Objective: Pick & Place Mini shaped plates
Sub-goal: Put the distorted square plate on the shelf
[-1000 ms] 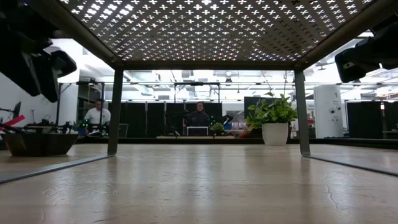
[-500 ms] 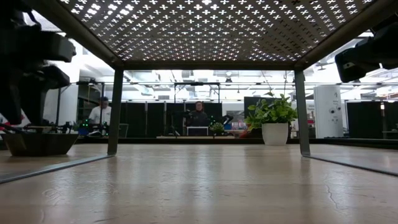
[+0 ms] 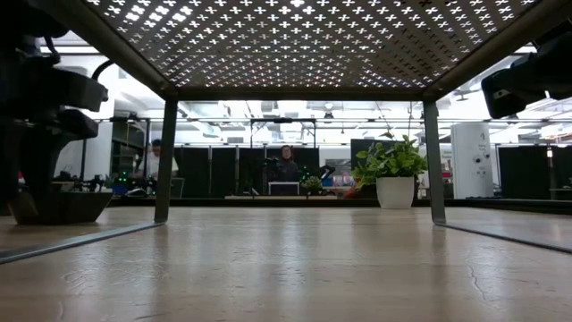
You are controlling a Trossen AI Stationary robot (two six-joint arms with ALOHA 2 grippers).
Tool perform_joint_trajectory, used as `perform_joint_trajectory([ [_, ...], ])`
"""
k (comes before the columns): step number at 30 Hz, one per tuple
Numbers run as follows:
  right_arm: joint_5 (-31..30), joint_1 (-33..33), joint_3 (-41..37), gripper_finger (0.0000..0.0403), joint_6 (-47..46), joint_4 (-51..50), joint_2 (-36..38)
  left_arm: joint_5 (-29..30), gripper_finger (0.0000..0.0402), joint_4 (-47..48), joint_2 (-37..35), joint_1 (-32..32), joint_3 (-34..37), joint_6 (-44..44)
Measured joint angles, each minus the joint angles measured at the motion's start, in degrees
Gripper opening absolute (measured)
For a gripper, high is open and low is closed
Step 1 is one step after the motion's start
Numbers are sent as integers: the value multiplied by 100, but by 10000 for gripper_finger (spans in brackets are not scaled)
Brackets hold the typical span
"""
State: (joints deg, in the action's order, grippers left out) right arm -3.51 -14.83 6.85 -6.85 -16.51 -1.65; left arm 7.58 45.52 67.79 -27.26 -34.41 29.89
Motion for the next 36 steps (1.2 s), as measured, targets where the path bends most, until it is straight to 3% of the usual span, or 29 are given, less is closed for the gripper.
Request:
perform_joint_trajectory([
  [4,2,-2,0,8,0,0,0,-88,124,0,103,-1,0,39],
  [11,2,-2,0,8,0,0,0,-146,12,25,54,-1,-45,39],
  [19,0,-1,0,8,0,0,0,44,1,932,-123,-1,-656,57],
  [36,1,0,0,8,0,0,0,1178,0,2247,-127,-78,-2935,-287],
])
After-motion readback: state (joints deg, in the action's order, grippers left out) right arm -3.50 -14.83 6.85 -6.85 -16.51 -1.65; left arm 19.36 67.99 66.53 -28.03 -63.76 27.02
